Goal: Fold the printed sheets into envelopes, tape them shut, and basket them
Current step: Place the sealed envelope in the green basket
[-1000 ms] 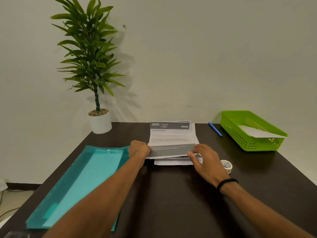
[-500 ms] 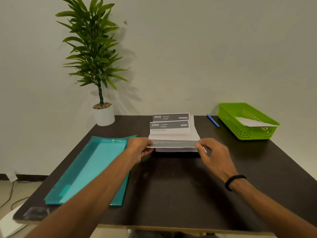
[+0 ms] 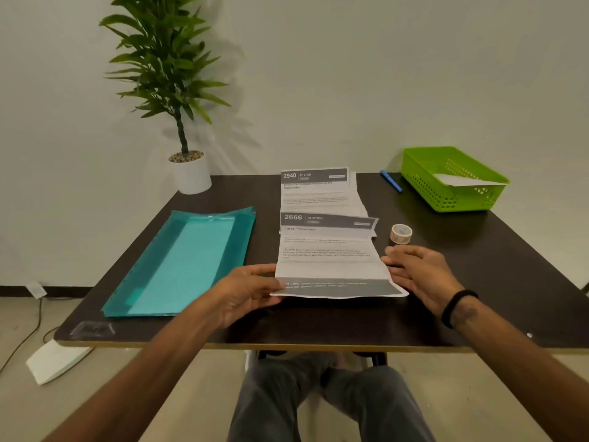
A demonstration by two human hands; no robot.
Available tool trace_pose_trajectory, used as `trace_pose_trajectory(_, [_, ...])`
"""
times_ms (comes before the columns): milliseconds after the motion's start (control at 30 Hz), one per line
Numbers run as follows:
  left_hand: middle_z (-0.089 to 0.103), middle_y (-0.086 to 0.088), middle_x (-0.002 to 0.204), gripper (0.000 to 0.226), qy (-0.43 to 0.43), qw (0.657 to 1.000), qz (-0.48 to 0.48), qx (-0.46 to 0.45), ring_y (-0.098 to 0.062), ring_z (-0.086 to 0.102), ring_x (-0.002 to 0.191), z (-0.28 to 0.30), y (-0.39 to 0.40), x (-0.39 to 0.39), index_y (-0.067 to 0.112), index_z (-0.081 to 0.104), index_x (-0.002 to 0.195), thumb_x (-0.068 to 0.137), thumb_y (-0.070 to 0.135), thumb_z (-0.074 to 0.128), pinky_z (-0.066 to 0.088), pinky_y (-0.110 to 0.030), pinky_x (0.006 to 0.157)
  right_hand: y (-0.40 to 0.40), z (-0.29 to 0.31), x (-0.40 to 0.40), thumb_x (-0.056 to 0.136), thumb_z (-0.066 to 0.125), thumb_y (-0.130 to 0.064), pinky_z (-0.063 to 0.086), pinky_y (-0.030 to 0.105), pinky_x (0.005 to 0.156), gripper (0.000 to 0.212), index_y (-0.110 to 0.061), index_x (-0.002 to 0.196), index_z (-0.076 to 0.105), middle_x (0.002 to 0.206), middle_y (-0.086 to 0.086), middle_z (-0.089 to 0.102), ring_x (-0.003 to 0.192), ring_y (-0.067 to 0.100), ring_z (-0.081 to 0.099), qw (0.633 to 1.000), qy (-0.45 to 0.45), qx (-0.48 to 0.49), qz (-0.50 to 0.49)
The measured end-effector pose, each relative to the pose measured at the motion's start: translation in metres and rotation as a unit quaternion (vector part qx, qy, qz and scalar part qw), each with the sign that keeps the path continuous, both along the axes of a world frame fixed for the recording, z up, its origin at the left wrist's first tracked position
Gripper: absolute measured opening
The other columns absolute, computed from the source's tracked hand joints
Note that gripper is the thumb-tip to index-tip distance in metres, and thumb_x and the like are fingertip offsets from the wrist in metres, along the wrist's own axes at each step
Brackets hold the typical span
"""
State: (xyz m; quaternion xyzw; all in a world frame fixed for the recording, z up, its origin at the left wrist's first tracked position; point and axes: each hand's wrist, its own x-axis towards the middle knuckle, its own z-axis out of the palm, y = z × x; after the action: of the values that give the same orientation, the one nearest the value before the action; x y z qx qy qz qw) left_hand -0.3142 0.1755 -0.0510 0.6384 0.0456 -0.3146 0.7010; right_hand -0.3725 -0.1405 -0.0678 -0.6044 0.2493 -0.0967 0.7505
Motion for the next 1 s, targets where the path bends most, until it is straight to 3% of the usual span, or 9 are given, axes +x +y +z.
trace_pose_trajectory(100, [0.075, -0.011, 0.120, 0.050, -0.004, 0.996, -0.077, 0.051, -0.029, 0.070, 0.113, 0.000, 0.004, 0.000, 0.018, 0.065, 0.127, 0.082, 0.001, 0.081, 0.065, -0.035, 0.081, 0.001, 0.001, -0.001, 0.084, 0.082, -0.001, 0.059, 0.021, 0.057, 0.048, -0.001, 0.127, 0.062, 0.109, 0.019, 0.074, 0.069, 0.015, 0.076, 0.999, 0.007, -0.043, -0.010])
trace_pose_trajectory(167, [0.074, -0.009, 0.121, 0.052, -0.013, 0.994, -0.093, 0.065, -0.027, 0.070, 0.114, -0.001, 0.002, 0.005, 0.021, 0.063, 0.128, 0.081, 0.009, 0.083, 0.063, -0.038, 0.087, 0.001, 0.001, -0.001, 0.081, 0.082, 0.004, 0.062, 0.024, 0.061, 0.050, -0.002, 0.126, 0.062, 0.113, 0.021, 0.073, 0.076, 0.020, 0.077, 0.999, 0.007, -0.050, -0.002])
trace_pose_trajectory(300, [0.073, -0.009, 0.122, 0.063, -0.051, 0.997, -0.001, 0.052, -0.025, 0.071, 0.111, -0.007, -0.009, 0.023, 0.014, 0.052, 0.143, 0.088, 0.021, 0.080, 0.060, -0.039, 0.093, -0.003, 0.002, -0.010, 0.080, 0.082, 0.006, 0.062, 0.040, 0.084, 0.054, -0.005, 0.129, 0.061, 0.105, 0.018, 0.078, 0.095, 0.030, 0.077, 0.997, 0.003, -0.060, 0.051])
trace_pose_trajectory(400, [0.072, -0.010, 0.122, 0.072, -0.077, 0.995, 0.060, 0.029, -0.026, 0.071, 0.109, -0.012, -0.019, 0.037, 0.008, 0.042, 0.150, 0.089, 0.022, 0.080, 0.058, -0.037, 0.089, -0.009, 0.008, -0.022, 0.081, 0.081, 0.004, 0.064, 0.041, 0.087, 0.058, -0.012, 0.133, 0.059, 0.107, 0.016, 0.079, 0.101, 0.031, 0.077, 0.991, 0.002, -0.069, 0.117])
trace_pose_trajectory(500, [0.074, -0.010, 0.116, 0.060, -0.098, 0.991, 0.088, 0.005, -0.025, 0.072, 0.105, -0.014, -0.030, 0.045, 0.009, 0.050, 0.142, 0.091, 0.021, 0.078, 0.058, -0.032, 0.082, -0.012, 0.012, -0.033, 0.082, 0.077, 0.005, 0.064, 0.042, 0.084, 0.063, -0.020, 0.135, 0.056, 0.111, 0.020, 0.077, 0.104, 0.034, 0.076, 0.984, -0.012, -0.046, 0.170])
trace_pose_trajectory(667, [0.078, -0.005, 0.111, 0.028, -0.153, 0.987, 0.040, -0.015, -0.023, 0.075, 0.106, -0.011, -0.046, 0.050, 0.015, 0.071, 0.120, 0.093, 0.022, 0.075, 0.060, -0.029, 0.080, -0.021, 0.009, -0.023, 0.085, 0.075, -0.003, 0.062, 0.046, 0.088, 0.069, -0.028, 0.143, 0.046, 0.117, 0.019, 0.076, 0.110, 0.034, 0.074, 0.985, -0.041, 0.008, 0.168])
trace_pose_trajectory(833, [0.077, -0.013, 0.112, 0.063, -0.210, 0.977, -0.005, -0.039, -0.029, 0.075, 0.106, -0.018, -0.054, 0.057, 0.031, 0.048, 0.141, 0.089, 0.010, 0.077, 0.061, -0.047, 0.091, -0.020, 0.004, 0.016, 0.091, 0.074, -0.013, 0.065, 0.039, 0.079, 0.056, -0.020, 0.142, 0.051, 0.121, 0.006, 0.076, 0.106, 0.028, 0.076, 0.993, -0.082, 0.030, 0.079])
trace_pose_trajectory(933, [0.075, -0.007, 0.122, 0.079, -0.217, 0.974, -0.015, -0.067, -0.026, 0.074, 0.110, -0.023, -0.053, 0.059, 0.043, 0.036, 0.145, 0.087, 0.011, 0.078, 0.062, -0.047, 0.090, -0.019, 0.002, 0.044, 0.088, 0.079, -0.018, 0.059, 0.052, 0.096, 0.051, -0.018, 0.136, 0.061, 0.134, 0.013, 0.067, 0.108, 0.031, 0.075, 0.993, -0.102, 0.008, 0.053])
trace_pose_trajectory(1000, [0.073, -0.002, 0.126, 0.087, -0.244, 0.969, 0.013, -0.040, -0.022, 0.074, 0.109, -0.021, -0.055, 0.061, 0.048, 0.030, 0.148, 0.082, 0.024, 0.081, 0.064, -0.043, 0.086, -0.018, 0.003, 0.059, 0.091, 0.076, -0.012, 0.057, 0.056, 0.097, 0.040, -0.016, 0.129, 0.066, 0.125, 0.016, 0.072, 0.105, 0.035, 0.075, 0.991, -0.111, -0.002, 0.070])
